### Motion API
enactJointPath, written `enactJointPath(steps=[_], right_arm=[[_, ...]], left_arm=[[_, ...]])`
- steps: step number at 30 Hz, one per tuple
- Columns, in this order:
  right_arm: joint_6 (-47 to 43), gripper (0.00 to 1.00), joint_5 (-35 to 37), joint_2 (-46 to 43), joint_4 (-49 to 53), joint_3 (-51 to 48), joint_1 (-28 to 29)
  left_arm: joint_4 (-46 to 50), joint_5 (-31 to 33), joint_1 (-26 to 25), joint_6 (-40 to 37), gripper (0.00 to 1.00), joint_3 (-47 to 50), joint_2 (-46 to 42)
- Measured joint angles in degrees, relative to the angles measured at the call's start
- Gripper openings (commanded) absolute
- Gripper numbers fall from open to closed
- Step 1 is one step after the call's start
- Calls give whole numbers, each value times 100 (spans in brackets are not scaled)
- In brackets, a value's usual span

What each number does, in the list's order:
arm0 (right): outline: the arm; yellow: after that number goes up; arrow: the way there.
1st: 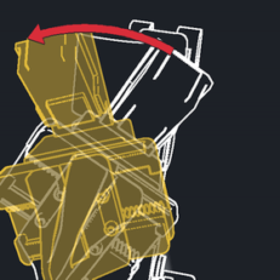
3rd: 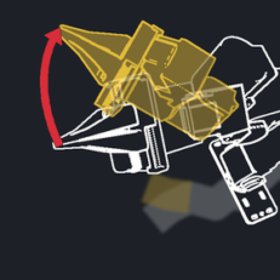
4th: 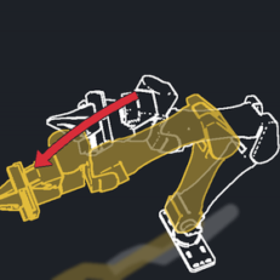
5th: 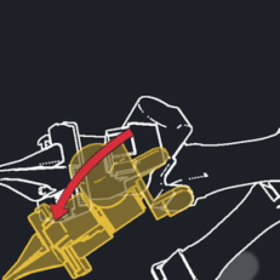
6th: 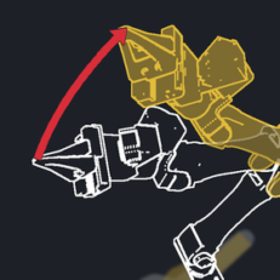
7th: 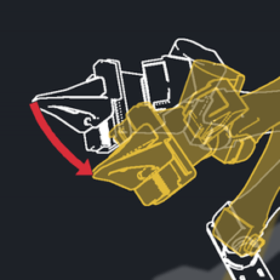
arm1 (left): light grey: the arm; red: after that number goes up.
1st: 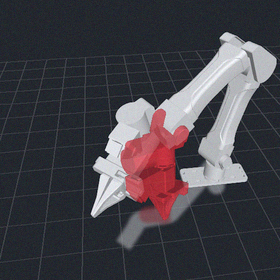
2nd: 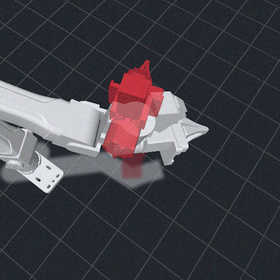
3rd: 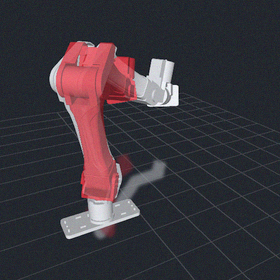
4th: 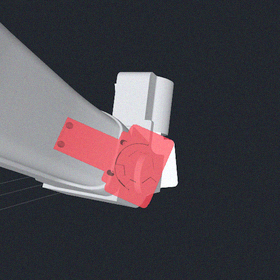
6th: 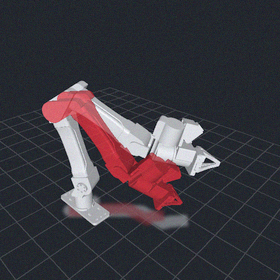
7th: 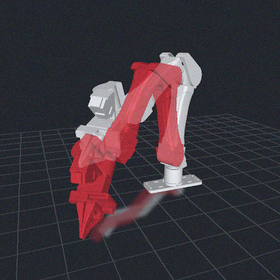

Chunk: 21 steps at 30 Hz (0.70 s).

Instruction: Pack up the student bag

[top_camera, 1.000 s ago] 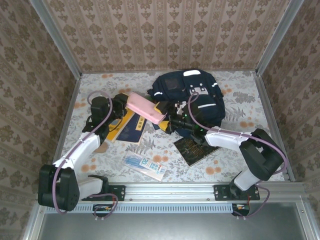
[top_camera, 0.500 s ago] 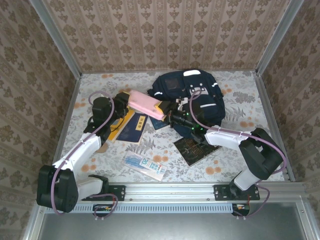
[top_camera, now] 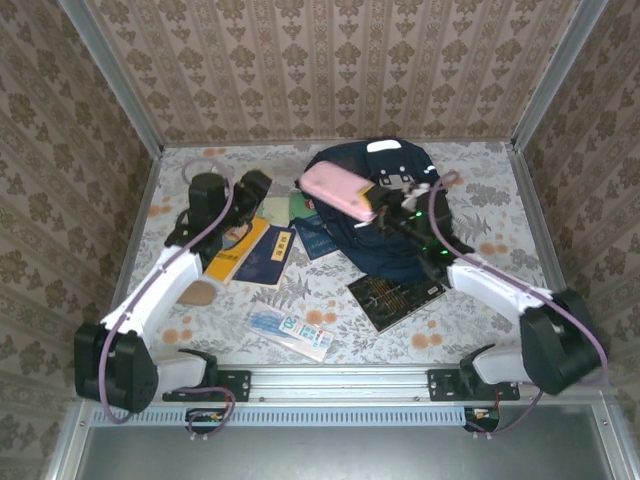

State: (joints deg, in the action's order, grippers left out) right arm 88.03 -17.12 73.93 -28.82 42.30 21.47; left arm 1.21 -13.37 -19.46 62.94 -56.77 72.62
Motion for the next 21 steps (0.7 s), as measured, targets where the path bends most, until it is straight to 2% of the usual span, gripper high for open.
enactJointPath(steps=[5, 11, 16, 21], right_arm=[[-909, 29, 103, -1423, 1427, 15, -1233], [-1746, 28, 208, -2227, 2979, 205, -2098], [-2216, 28, 483, -2573, 3978, 219, -2671], [-2651, 31, 831, -2754, 4588, 315, -2747]], left_arm=[[1207, -155, -647, -1845, 66, -2562, 1703], [2579, -684, -1491, -3698, 65, -5230, 4019], [3528, -1305, -1891, -4470, 65, -7005, 5678], [3965, -1799, -2028, -4706, 65, -7606, 6483]])
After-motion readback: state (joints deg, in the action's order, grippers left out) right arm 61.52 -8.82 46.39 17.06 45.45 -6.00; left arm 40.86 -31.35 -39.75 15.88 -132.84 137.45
